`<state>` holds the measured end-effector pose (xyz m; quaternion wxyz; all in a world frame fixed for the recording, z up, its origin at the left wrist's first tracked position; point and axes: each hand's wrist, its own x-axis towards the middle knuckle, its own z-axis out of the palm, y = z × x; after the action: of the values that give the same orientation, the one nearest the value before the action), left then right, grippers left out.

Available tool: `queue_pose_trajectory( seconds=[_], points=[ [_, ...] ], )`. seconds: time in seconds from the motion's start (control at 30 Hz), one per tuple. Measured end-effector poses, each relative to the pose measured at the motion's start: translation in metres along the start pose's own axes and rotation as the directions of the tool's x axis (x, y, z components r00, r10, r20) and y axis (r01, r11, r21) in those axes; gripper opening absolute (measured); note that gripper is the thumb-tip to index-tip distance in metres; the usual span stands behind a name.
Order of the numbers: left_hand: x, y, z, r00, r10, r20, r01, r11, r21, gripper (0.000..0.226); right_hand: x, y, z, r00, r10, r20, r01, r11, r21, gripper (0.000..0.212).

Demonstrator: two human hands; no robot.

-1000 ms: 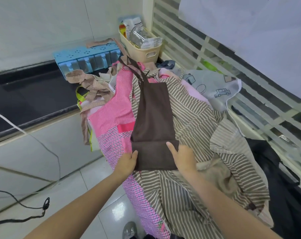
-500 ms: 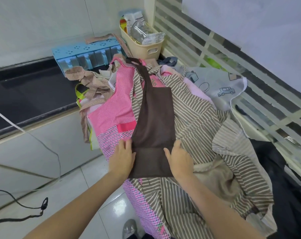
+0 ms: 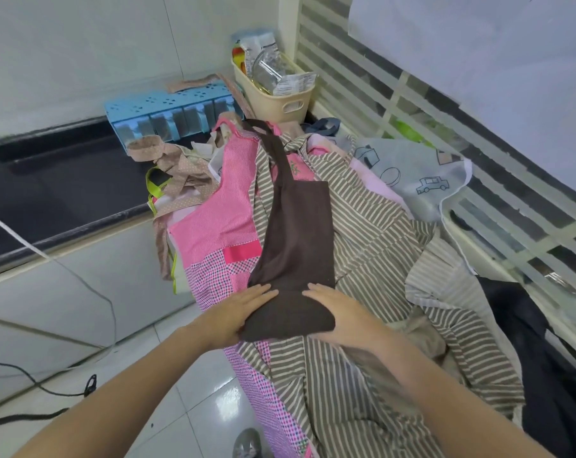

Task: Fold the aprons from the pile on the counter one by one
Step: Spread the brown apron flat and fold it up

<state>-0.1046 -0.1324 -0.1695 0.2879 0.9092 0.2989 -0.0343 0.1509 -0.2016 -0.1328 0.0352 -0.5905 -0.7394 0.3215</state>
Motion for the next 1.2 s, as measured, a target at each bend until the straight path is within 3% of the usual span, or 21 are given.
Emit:
queue_pose_trajectory(
  seconds=[0.1, 0.2, 0.27, 0.33, 0.37, 0.5, 0.57, 0.67, 0.8, 0.83, 0.9, 0.97, 1.03, 1.07, 1.13, 1.2],
  points=[
    [-0.001, 0.005, -0.011, 0.985, -0.17, 0.012, 0.16, 0.899, -0.407, 0.08, 0.008, -0.005, -0.025, 0.987, 0.158, 0.027, -0.158, 0.936, 0.315, 0.048],
    [-0.004, 0.019, -0.027, 0.946, -0.308, 0.105, 0.265, 0.541, -0.798, 0.041, 0.011, -0.002, -0.031, 0.974, 0.223, 0.038, -0.204, 0.798, 0.567, 0.033],
    [-0.007, 0.026, -0.028, 0.913, -0.37, 0.169, 0.312, 0.371, -0.874, 0.024, 0.01, -0.002, -0.019, 0.951, 0.308, 0.037, -0.239, 0.653, 0.719, 0.034],
    [-0.007, 0.031, -0.023, 0.887, -0.429, 0.17, 0.313, 0.29, -0.904, 0.021, 0.007, -0.003, -0.001, 0.914, 0.405, 0.005, -0.246, 0.545, 0.801, 0.024],
    [-0.006, 0.035, -0.021, 0.865, -0.472, 0.169, 0.328, 0.278, -0.903, 0.02, 0.006, -0.002, 0.009, 0.894, 0.449, -0.022, -0.252, 0.541, 0.803, 0.023],
    [0.009, 0.041, -0.014, 0.769, -0.639, -0.019, 0.477, 0.593, -0.649, 0.037, 0.007, -0.001, 0.029, 0.818, 0.57, -0.071, -0.269, 0.489, 0.83, 0.023],
    [0.013, 0.041, -0.012, 0.759, -0.642, -0.105, 0.522, 0.698, -0.49, 0.04, 0.01, -0.002, 0.031, 0.774, 0.61, -0.17, -0.342, 0.629, 0.698, 0.033],
    [0.014, 0.041, -0.007, 0.785, -0.596, -0.168, 0.536, 0.79, -0.297, 0.045, 0.008, -0.004, 0.037, 0.756, 0.587, -0.29, -0.421, 0.775, 0.472, 0.048],
    [0.012, 0.044, -0.003, 0.81, -0.559, -0.177, 0.558, 0.828, -0.063, 0.046, 0.002, -0.001, 0.047, 0.74, 0.594, -0.316, -0.486, 0.796, 0.36, 0.063],
    [0.011, 0.041, -0.004, 0.806, -0.544, -0.234, 0.561, 0.828, 0.007, 0.045, 0.001, -0.002, 0.048, 0.737, 0.591, -0.33, -0.489, 0.802, 0.344, 0.064],
    [0.006, 0.031, -0.009, 0.821, -0.396, -0.412, 0.475, 0.874, 0.107, 0.039, -0.002, -0.003, 0.049, 0.733, 0.59, -0.338, -0.499, 0.805, 0.321, 0.064],
    [0.005, 0.025, -0.011, 0.877, -0.093, -0.47, 0.225, 0.946, 0.232, 0.047, -0.006, -0.01, 0.042, 0.712, 0.574, -0.404, -0.508, 0.819, 0.268, 0.054],
    [0.006, 0.025, -0.006, 0.949, 0.157, -0.275, -0.033, 0.913, 0.407, 0.07, -0.011, -0.02, 0.036, 0.707, 0.379, -0.598, -0.438, 0.898, 0.051, 0.041],
    [0.007, 0.027, -0.002, 0.973, 0.182, -0.143, -0.093, 0.873, 0.478, 0.081, -0.011, -0.022, 0.036, 0.728, 0.204, -0.655, -0.356, 0.928, -0.107, 0.043],
    [0.012, 0.032, 0.003, 0.994, 0.055, 0.094, -0.095, 0.857, 0.506, 0.095, -0.014, -0.021, 0.04, 0.828, -0.101, -0.552, -0.146, 0.911, -0.385, 0.054],
    [0.015, 0.034, 0.0, 0.98, -0.058, 0.189, -0.04, 0.877, 0.479, 0.105, -0.018, -0.015, 0.043, 0.945, -0.142, -0.295, -0.033, 0.855, -0.518, 0.072]
  ],
)
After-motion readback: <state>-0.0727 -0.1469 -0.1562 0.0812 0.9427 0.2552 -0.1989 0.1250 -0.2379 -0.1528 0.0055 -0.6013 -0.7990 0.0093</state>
